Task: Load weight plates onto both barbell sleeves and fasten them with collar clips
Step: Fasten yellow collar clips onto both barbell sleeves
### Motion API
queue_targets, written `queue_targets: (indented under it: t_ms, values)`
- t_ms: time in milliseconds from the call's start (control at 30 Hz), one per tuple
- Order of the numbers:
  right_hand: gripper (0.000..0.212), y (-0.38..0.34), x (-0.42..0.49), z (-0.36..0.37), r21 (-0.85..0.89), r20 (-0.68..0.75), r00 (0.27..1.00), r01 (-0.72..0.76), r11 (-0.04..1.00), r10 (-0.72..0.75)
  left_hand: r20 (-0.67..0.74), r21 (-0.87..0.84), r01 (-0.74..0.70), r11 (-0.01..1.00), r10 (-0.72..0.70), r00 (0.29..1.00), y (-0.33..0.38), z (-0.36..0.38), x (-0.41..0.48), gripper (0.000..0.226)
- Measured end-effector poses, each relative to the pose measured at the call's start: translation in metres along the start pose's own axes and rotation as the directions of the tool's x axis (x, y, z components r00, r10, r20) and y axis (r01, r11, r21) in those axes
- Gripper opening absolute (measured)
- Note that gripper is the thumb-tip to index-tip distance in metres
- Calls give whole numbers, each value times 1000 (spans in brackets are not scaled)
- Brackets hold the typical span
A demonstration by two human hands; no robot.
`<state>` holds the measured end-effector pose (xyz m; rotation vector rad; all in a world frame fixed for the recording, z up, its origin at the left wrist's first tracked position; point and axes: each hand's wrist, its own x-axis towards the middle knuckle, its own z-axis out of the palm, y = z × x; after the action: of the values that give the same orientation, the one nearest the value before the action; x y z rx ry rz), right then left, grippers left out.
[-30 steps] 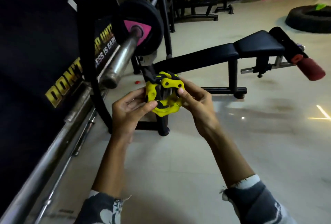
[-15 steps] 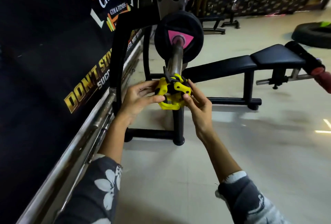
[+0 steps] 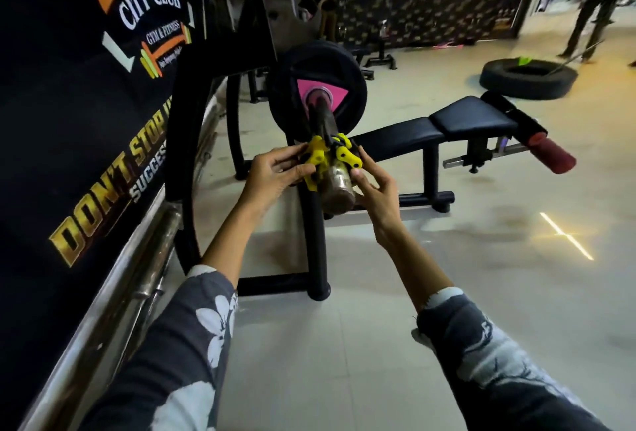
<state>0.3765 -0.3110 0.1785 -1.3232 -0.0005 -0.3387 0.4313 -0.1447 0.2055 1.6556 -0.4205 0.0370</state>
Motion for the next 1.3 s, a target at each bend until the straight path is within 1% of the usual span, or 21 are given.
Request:
queue_targets:
  t_ms: [100, 200, 367, 433, 500, 567, 633, 667, 700, 767, 800, 833, 867, 900, 933, 967, 1000, 1067, 1133, 1200, 1300]
  values:
    - [45, 2, 35, 8, 3, -45, 999, -19, 1000, 19, -17, 20, 22, 1000, -21, 1000, -6, -3, 42, 49]
    - [45, 7, 81, 11, 21, -78, 995, -55, 998, 56, -63, 79, -6, 997, 11, 998, -16, -4, 89, 48]
    - [41, 22, 157, 8, 26, -60, 993, -97, 995, 99, -148, 205, 7, 979, 24, 989, -33, -11, 165, 46]
    - [40, 27, 181, 10, 40, -66, 993, -99, 994, 102, -151, 273, -16, 962, 59, 987, -35, -11, 189, 43]
    - [40, 32, 199, 8, 62, -61, 994, -88, 994, 92, -148, 278, -20, 960, 64, 987, -35, -9, 209, 42]
    - [41, 38, 208, 4, 62, -6, 997, -72, 996, 72, -115, 284, -27, 959, 62, 991, -33, -11, 218, 40]
    - [41, 43, 210, 1, 72, 34, 997, -68, 995, 65, -67, 360, -56, 931, 86, 994, -30, -13, 218, 37]
    - [40, 45, 211, -1, 88, 40, 997, -65, 994, 62, -52, 451, -92, 888, 129, 990, -27, -14, 217, 37]
    - [40, 46, 212, -1, 103, 46, 997, -59, 993, 55, -41, 574, -146, 805, 207, 978, -23, -15, 216, 40]
    - [40, 45, 214, -2, 127, 69, 997, -50, 991, 42, -13, 798, -222, 560, 385, 923, -14, -14, 217, 59]
    - [40, 45, 216, -2, 137, 81, 996, -51, 989, 40, 3, 858, -222, 463, 428, 904, -8, -13, 219, 73]
    - [39, 45, 217, -3, 141, 91, 995, -51, 989, 39, 28, 889, -215, 405, 420, 907, -2, -12, 222, 90]
    - [38, 44, 217, -4, 141, 90, 995, -53, 989, 40, 62, 899, -213, 381, 372, 926, 3, -12, 227, 105]
    - [35, 43, 216, -4, 130, 80, 996, -59, 990, 49, 94, 896, -213, 390, 303, 948, 8, -12, 232, 114]
    - [31, 41, 215, -4, 113, 66, 995, -78, 991, 71, 111, 885, -204, 418, 235, 966, 11, -12, 236, 119]
    - [32, 39, 215, -3, 88, 50, 993, -108, 990, 104, 115, 873, -193, 447, 195, 974, 13, -12, 239, 120]
    - [39, 37, 216, -2, 56, 38, 989, -148, 987, 146, 111, 863, -186, 470, 182, 977, 14, -13, 240, 120]
    - [63, 30, 219, 1, -26, 43, 965, -256, 966, 257, 112, 839, -198, 506, 195, 974, 14, -14, 240, 119]
    - [89, 21, 225, 4, -98, 115, 911, -386, 917, 396, 105, 822, -210, 529, 221, 970, 12, -13, 238, 117]
    - [100, 13, 234, 8, -123, 182, 852, -475, 872, 490, 94, 815, -215, 538, 242, 966, 11, -15, 238, 117]
    - [108, 3, 241, 11, -150, 241, 796, -534, 832, 555, 82, 797, -216, 564, 254, 964, 9, -16, 237, 116]
